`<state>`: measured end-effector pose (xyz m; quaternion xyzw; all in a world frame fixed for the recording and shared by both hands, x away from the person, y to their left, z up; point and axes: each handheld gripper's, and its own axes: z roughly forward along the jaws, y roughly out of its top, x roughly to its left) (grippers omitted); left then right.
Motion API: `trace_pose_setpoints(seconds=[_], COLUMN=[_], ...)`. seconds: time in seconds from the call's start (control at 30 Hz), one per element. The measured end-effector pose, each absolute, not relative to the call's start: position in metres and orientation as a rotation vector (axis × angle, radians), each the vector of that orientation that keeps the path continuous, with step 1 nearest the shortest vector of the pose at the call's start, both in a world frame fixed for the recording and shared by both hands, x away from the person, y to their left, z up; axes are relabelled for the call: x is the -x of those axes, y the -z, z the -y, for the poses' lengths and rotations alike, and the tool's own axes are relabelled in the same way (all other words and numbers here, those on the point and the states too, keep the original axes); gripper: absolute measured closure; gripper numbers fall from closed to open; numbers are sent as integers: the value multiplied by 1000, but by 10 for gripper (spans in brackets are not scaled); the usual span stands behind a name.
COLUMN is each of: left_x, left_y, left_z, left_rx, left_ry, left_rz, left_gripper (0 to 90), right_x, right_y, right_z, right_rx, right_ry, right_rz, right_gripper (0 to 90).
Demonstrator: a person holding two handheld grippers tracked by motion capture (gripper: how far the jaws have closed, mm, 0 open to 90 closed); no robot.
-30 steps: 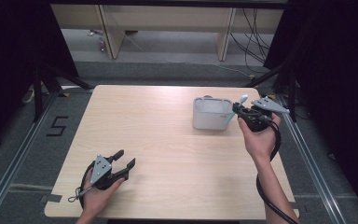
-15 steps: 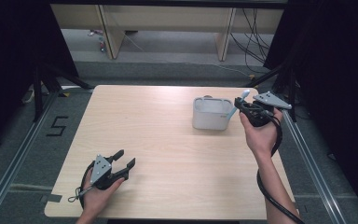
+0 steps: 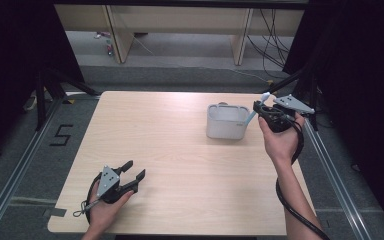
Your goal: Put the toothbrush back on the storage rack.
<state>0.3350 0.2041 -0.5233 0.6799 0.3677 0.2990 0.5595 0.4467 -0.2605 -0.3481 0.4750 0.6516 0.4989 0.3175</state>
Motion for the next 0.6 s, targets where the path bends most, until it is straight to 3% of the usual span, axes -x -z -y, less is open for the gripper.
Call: trace_pose_setpoints(seconds=[0.6], left_x=[-335], left_y=[523], left_z=[-205], left_rx=[-1596], left_ry=[-703], left_rz=[-869], left_gripper=[411], right_x=[-457], right_y=[337], right_z=[255], right_rx=[-1228], right_ry=[-1309], right_rz=[-1686], right_gripper=[852])
